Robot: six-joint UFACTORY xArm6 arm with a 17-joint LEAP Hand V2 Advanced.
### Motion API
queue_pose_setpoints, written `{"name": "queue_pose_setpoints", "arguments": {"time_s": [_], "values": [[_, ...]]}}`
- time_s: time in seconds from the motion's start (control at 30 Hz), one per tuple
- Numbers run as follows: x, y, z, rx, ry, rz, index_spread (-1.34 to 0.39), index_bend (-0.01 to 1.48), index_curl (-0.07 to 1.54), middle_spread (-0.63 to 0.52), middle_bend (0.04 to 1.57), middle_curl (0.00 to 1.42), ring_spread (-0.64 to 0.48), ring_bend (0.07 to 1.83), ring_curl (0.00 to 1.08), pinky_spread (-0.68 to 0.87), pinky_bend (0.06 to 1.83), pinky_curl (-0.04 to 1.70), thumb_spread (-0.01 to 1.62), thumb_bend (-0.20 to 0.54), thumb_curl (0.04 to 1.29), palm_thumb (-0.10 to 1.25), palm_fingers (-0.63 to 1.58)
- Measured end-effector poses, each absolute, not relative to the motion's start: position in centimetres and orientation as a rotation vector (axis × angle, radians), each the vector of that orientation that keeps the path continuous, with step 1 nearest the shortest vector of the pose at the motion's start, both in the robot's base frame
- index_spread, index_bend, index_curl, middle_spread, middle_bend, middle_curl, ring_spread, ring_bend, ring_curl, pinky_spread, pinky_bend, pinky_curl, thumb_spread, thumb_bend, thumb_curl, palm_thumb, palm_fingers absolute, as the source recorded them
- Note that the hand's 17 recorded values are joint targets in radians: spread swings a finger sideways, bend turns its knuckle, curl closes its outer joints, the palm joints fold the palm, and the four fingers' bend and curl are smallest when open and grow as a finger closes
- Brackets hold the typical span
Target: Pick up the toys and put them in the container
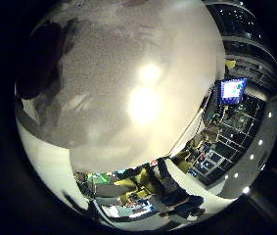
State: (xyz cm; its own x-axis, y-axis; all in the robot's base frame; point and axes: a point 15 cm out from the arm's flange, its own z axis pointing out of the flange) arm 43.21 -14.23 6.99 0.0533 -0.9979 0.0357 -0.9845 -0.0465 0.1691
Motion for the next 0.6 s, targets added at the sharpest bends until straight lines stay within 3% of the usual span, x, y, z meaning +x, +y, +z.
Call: {"name": "queue_pose_setpoints", "arguments": {"time_s": [0.13,0.27,0.6], "values": [[43.4,-15.9,9.6,2.16,-2.098,-0.061,-0.31,0.88,0.62,-0.17,1.06,0.59,-0.21,1.18,0.49,-0.38,1.08,0.45,0.98,-0.019,0.33,0.76,1.4],[43.3,-17.9,13.0,2.146,-2.126,0.03,-0.26,1.0,0.67,-0.14,1.16,0.62,-0.2,1.27,0.52,-0.32,1.18,0.52,0.98,-0.008,0.35,0.86,1.34],[40.2,-20.6,22.9,2.105,-2.18,0.155,-0.2,1.1,0.67,-0.11,1.25,0.62,-0.18,1.36,0.55,-0.27,1.24,0.6,0.97,-0.017,0.43,0.97,1.26]]}}
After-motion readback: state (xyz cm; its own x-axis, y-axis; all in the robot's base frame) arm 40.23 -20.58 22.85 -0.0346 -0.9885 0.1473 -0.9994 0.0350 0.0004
